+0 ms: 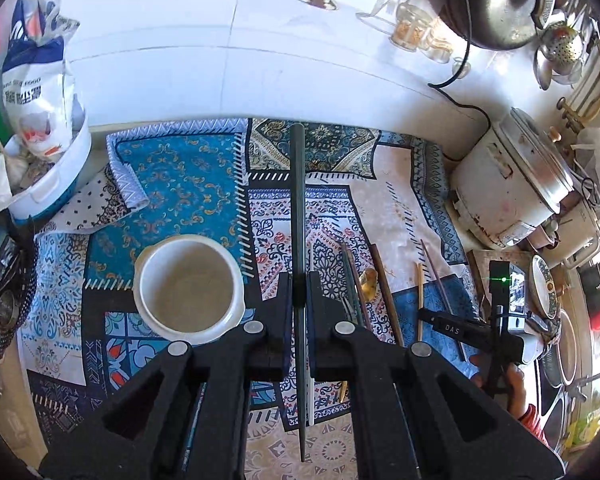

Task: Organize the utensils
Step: 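Lift both held sticks and carry them over the white cup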

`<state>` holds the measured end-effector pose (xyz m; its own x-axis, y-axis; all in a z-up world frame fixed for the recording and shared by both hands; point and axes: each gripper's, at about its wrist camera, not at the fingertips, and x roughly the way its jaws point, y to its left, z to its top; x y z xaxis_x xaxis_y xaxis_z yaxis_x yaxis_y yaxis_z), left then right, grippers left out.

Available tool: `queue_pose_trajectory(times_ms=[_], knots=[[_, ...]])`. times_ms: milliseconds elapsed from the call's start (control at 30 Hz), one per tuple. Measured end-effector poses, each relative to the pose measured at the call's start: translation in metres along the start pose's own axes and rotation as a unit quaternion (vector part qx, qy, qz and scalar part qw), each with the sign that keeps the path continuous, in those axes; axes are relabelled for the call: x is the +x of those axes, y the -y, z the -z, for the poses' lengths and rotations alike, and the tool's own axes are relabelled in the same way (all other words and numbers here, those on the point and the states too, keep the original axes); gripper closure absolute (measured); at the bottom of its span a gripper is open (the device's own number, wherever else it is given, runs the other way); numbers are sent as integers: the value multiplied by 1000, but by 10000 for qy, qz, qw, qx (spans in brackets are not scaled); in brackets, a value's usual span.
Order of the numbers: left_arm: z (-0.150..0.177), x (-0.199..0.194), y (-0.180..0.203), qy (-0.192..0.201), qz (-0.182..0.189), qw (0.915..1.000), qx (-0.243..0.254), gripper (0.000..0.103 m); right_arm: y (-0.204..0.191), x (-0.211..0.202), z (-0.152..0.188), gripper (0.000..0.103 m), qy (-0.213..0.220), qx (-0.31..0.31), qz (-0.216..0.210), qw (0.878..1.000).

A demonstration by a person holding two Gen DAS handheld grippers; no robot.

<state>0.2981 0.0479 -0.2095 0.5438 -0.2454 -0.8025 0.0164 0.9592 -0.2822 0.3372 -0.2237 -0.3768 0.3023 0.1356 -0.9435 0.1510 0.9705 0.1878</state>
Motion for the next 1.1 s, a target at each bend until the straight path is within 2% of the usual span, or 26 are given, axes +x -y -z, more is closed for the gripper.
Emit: queue_pose_trajectory(times_ms=[67,200,300,400,533,667,867,1100], knots=[[1,3,-3,-52,-8,10000,-59,98,-9,3,-2,70,32,-109,112,9999],[2,5,-4,-70,-13,9999,-115,98,-29,7,2,77,362,-470,711,9957],[1,3,-4,-24,6,9999,-139,98,-41,8,5,93,409,-740,708,9939],[-1,0,-3,35,15,9999,-133,98,-51,10,5,96,374,-965,786,9915],[-3,-7,-2,130,13,9999,-105,98,-47,8,0,97,213,-833,509,9950],[-4,-13,-2,203,6,9998,-92,98,-30,-6,-3,97,291,-599,255,9975],[-4,-26,-5,339,-17,9994,-98,98,-24,-49,3,97,673,-558,-43,9962],[-3,-43,-15,549,-65,9984,-152,98,-49,-91,7,97,1198,-721,-475,9890]])
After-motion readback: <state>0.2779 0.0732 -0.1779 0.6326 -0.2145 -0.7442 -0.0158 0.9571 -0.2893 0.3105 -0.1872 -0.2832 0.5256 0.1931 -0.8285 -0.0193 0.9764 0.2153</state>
